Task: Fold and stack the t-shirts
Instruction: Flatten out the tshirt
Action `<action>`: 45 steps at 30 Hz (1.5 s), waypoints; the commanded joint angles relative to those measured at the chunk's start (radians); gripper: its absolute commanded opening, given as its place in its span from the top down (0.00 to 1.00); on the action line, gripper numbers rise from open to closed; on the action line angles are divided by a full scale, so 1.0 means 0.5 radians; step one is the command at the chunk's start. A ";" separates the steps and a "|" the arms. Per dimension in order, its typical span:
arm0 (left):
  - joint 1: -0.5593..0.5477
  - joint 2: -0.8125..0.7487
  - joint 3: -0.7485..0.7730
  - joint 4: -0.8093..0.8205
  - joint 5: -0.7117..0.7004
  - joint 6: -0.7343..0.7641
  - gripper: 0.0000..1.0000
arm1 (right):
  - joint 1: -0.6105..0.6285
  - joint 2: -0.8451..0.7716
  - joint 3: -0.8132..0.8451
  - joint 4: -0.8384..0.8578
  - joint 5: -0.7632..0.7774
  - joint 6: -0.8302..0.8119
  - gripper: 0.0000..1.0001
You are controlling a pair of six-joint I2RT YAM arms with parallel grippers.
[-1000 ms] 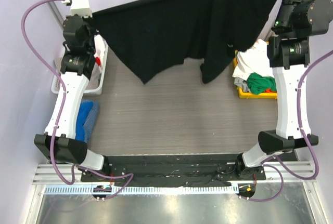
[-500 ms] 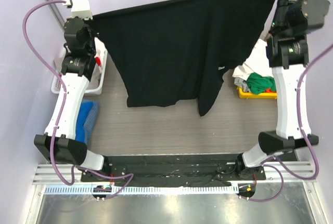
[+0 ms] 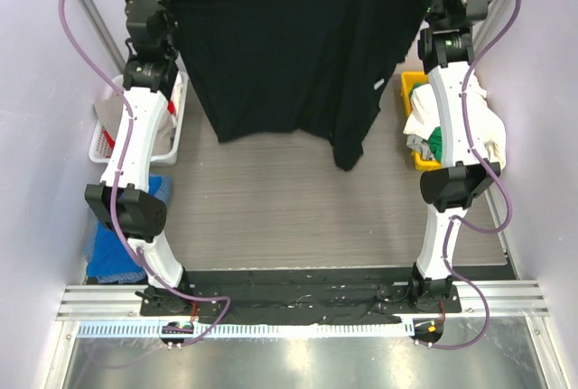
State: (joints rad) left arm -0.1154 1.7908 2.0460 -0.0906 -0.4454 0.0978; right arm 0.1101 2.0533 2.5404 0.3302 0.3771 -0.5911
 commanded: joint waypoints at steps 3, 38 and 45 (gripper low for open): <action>0.053 -0.121 0.417 0.172 -0.131 0.111 1.00 | -0.042 -0.247 0.107 0.496 0.044 -0.024 0.99; 0.050 -1.082 -1.663 0.307 0.115 0.301 1.00 | -0.085 -1.601 -2.486 0.168 0.225 -0.014 0.99; 0.050 -0.399 -0.857 0.071 -0.014 0.265 1.00 | -0.195 -1.055 -1.778 -0.009 0.237 0.044 0.99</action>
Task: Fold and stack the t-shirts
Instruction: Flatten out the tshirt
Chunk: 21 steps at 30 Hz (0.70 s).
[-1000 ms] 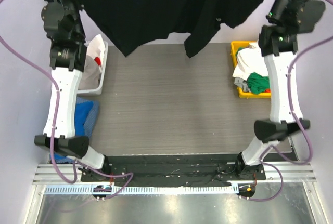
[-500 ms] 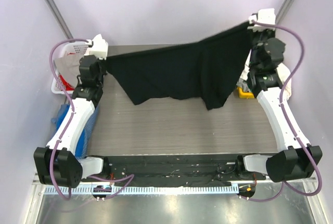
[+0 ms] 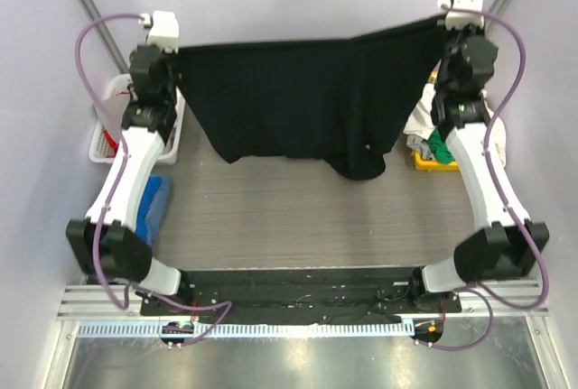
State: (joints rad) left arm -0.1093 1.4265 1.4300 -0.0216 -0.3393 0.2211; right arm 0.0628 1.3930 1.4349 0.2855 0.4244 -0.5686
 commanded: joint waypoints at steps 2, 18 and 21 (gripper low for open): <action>0.038 0.515 0.780 -0.138 -0.272 0.006 1.00 | -0.101 0.447 0.852 -0.015 0.154 0.048 0.99; 0.044 0.494 1.551 0.172 -0.364 -0.006 1.00 | -0.184 0.718 1.977 0.208 0.004 0.324 0.99; 0.044 0.421 1.537 0.169 -0.364 0.021 1.00 | -0.184 0.623 1.978 0.224 -0.026 0.330 0.99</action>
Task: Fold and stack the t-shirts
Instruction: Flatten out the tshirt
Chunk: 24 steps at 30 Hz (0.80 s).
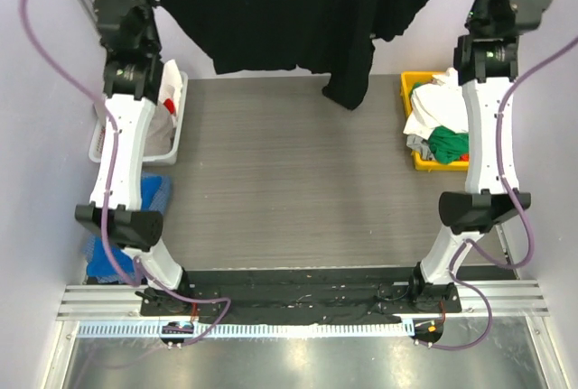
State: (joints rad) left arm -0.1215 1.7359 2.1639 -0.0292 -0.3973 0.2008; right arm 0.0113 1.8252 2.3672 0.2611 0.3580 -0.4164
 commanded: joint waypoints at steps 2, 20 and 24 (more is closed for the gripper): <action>0.068 -0.247 -0.059 0.175 -0.242 0.065 1.00 | -0.081 -0.379 -0.058 0.324 0.097 0.014 0.99; 0.059 -1.223 -2.339 0.298 0.089 0.098 1.00 | -0.081 -1.493 -2.365 -0.139 0.143 0.121 0.99; 0.059 -1.336 -2.337 0.084 0.110 0.175 1.00 | -0.081 -1.662 -2.693 -0.289 0.152 0.139 0.99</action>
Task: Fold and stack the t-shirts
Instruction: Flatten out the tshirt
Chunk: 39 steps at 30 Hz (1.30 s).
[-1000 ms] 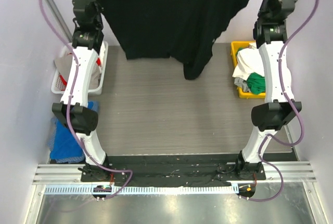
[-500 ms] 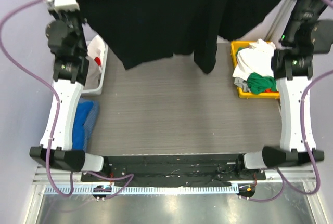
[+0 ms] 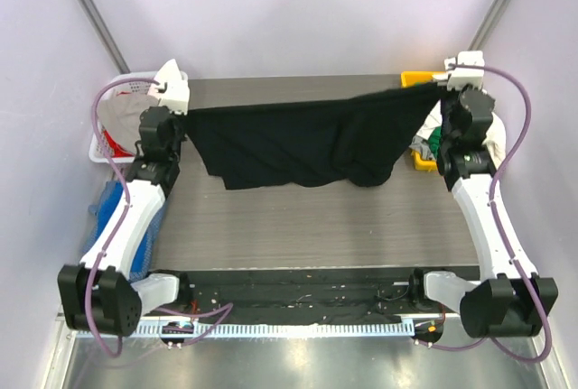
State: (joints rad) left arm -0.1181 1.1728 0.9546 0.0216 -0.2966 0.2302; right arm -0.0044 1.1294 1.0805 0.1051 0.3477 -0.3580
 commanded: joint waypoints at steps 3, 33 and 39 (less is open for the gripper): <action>0.052 -0.269 0.152 -0.193 -0.079 0.178 1.00 | -0.050 -0.387 -0.252 -0.090 0.154 0.047 0.99; 0.052 0.866 2.052 -0.371 -0.020 -0.267 1.00 | -0.050 0.615 1.329 -0.042 -0.066 0.078 0.99; 0.052 1.405 2.902 0.036 -0.091 -0.084 1.00 | -0.050 1.192 2.179 0.461 -0.057 -0.017 0.99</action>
State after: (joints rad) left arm -0.1085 1.7718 2.1456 -0.2226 -0.2558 0.1379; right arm -0.0154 1.6188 1.8908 0.0544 0.2829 -0.3355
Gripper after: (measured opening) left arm 0.012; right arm 0.038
